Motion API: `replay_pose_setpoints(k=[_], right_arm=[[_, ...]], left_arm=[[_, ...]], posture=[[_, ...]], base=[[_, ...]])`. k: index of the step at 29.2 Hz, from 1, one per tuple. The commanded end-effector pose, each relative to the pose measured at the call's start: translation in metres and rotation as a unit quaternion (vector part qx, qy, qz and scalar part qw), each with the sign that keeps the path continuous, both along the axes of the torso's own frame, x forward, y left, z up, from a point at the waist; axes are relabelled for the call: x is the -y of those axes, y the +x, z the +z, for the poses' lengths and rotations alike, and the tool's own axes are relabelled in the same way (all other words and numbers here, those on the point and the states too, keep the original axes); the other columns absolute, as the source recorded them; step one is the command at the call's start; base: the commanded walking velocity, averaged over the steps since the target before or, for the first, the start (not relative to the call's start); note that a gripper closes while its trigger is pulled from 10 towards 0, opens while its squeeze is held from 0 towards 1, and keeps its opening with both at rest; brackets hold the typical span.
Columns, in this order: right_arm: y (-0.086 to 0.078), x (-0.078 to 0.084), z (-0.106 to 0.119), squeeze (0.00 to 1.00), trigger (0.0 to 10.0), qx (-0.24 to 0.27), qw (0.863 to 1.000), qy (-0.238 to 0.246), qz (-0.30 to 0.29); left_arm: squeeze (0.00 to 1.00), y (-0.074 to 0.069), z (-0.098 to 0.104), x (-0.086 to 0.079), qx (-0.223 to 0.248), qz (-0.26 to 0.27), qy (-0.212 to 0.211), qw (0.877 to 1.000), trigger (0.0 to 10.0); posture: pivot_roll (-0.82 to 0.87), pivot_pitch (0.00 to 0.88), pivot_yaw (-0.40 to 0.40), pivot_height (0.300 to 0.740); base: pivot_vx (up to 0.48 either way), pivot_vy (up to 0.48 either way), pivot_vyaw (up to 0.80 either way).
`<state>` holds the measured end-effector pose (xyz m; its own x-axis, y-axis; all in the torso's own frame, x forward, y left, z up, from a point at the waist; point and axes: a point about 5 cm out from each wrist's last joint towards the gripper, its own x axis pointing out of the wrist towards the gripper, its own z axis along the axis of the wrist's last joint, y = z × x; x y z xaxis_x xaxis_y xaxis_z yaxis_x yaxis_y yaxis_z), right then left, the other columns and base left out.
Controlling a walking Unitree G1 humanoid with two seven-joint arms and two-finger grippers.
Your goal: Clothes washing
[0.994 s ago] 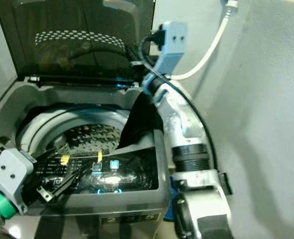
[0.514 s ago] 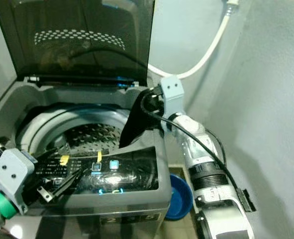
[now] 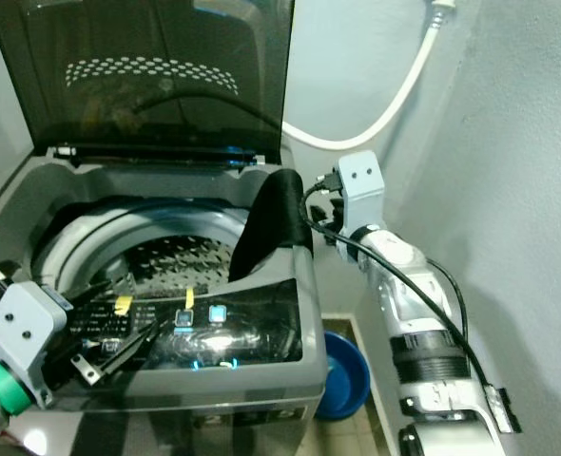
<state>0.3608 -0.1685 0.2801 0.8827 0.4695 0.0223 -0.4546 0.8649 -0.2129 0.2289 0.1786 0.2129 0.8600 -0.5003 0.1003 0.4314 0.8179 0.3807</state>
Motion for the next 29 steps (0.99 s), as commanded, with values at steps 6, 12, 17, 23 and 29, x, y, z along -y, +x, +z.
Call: replay_pose_setpoints(k=[6, 12, 17, 23, 29], right_arm=[[-0.032, -0.007, 0.017, 1.00, 10.0, 0.009, 0.985, -0.116, 0.125], [-0.043, -0.008, 0.004, 1.00, 10.0, 0.003, 0.946, -0.281, 0.159], [-0.040, -0.012, 0.006, 1.00, 10.0, 0.018, 0.928, -0.341, 0.147], [-0.036, -0.020, 0.012, 0.00, 10.0, 0.032, 0.927, -0.349, 0.134], [-0.030, -0.035, 0.016, 0.00, 10.0, 0.057, 0.918, -0.372, 0.123]], left_arm=[[0.00, -0.001, -0.005, -0.002, -0.015, -0.001, 0.001, 1.000, 10.0], [0.00, 0.000, -0.005, 0.000, -0.016, -0.003, 0.001, 1.000, 10.0], [0.00, 0.000, -0.005, -0.001, -0.015, -0.002, 0.001, 1.000, 10.0], [0.00, -0.001, -0.005, -0.001, -0.016, -0.001, 0.001, 1.000, 10.0], [0.00, -0.001, -0.006, -0.001, -0.016, -0.001, 0.001, 1.000, 10.0]], posture=[[0.13, 0.082, 0.056, 0.740], [0.12, 0.081, 0.058, 0.740], [0.13, 0.079, 0.049, 0.740], [0.13, 0.076, 0.046, 0.740], [0.13, 0.069, 0.041, 0.740]], base=[[0.000, 0.000, 0.00], [0.000, 0.000, 0.00], [0.000, 0.000, 0.00], [0.000, 0.000, 0.00], [0.000, 0.000, 0.00]])
